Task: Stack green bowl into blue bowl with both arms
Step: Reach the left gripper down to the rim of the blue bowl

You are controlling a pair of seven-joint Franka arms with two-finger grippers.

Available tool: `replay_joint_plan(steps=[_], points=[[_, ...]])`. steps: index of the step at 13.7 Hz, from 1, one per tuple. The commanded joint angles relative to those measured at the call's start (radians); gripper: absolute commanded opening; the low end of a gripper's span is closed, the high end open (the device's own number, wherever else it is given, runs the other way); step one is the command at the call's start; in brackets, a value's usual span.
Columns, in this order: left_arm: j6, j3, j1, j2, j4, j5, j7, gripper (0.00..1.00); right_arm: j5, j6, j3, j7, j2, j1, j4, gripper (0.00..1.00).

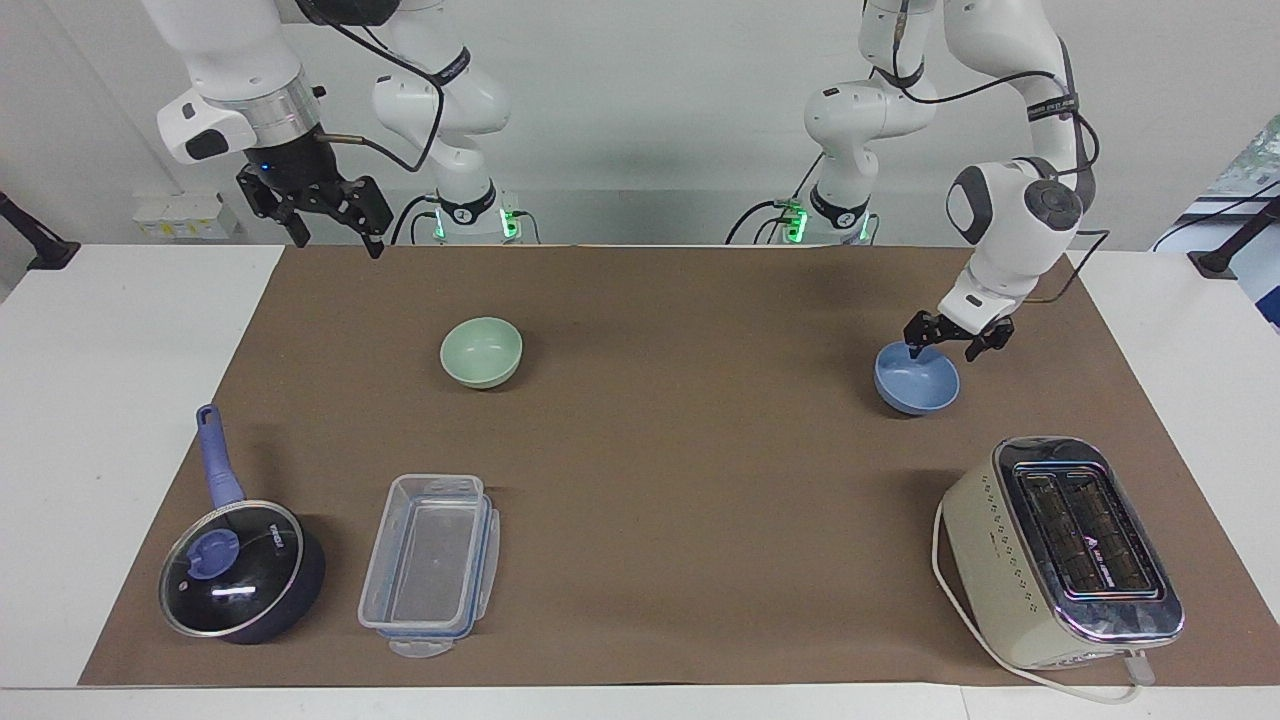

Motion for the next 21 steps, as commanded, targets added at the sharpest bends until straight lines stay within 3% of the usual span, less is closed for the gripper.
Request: replay_joint_plan(steps=[1,2,3,4,8,12,21], points=[[0.063,-0.003,0.012,0.038,-0.031,0.015,0.0,0.83,0.001,0.006,0.001,-0.02,-0.021,-0.003,-0.025,1.0],[0.062,-0.003,0.014,0.045,-0.031,0.015,-0.001,0.38,0.001,0.006,0.001,-0.021,-0.021,-0.003,-0.025,1.0],[0.06,-0.003,0.015,0.046,-0.031,0.013,-0.003,0.05,0.001,0.006,0.001,-0.021,-0.021,-0.003,-0.025,1.0],[0.057,-0.003,0.017,0.046,-0.031,0.01,-0.011,0.0,0.001,0.006,0.001,-0.021,-0.021,-0.003,-0.025,1.0],[0.047,-0.003,0.014,0.046,-0.028,0.01,-0.046,0.0,0.001,0.006,0.001,-0.021,-0.021,-0.005,-0.025,1.0],[-0.039,-0.003,0.038,0.055,0.042,-0.025,-0.034,0.0,0.001,0.006,0.001,-0.021,-0.021,-0.005,-0.025,1.0],[-0.515,-0.001,0.037,0.016,0.404,-0.077,-0.018,0.0,0.001,0.006,0.001,-0.021,-0.021,-0.008,-0.027,1.0]])
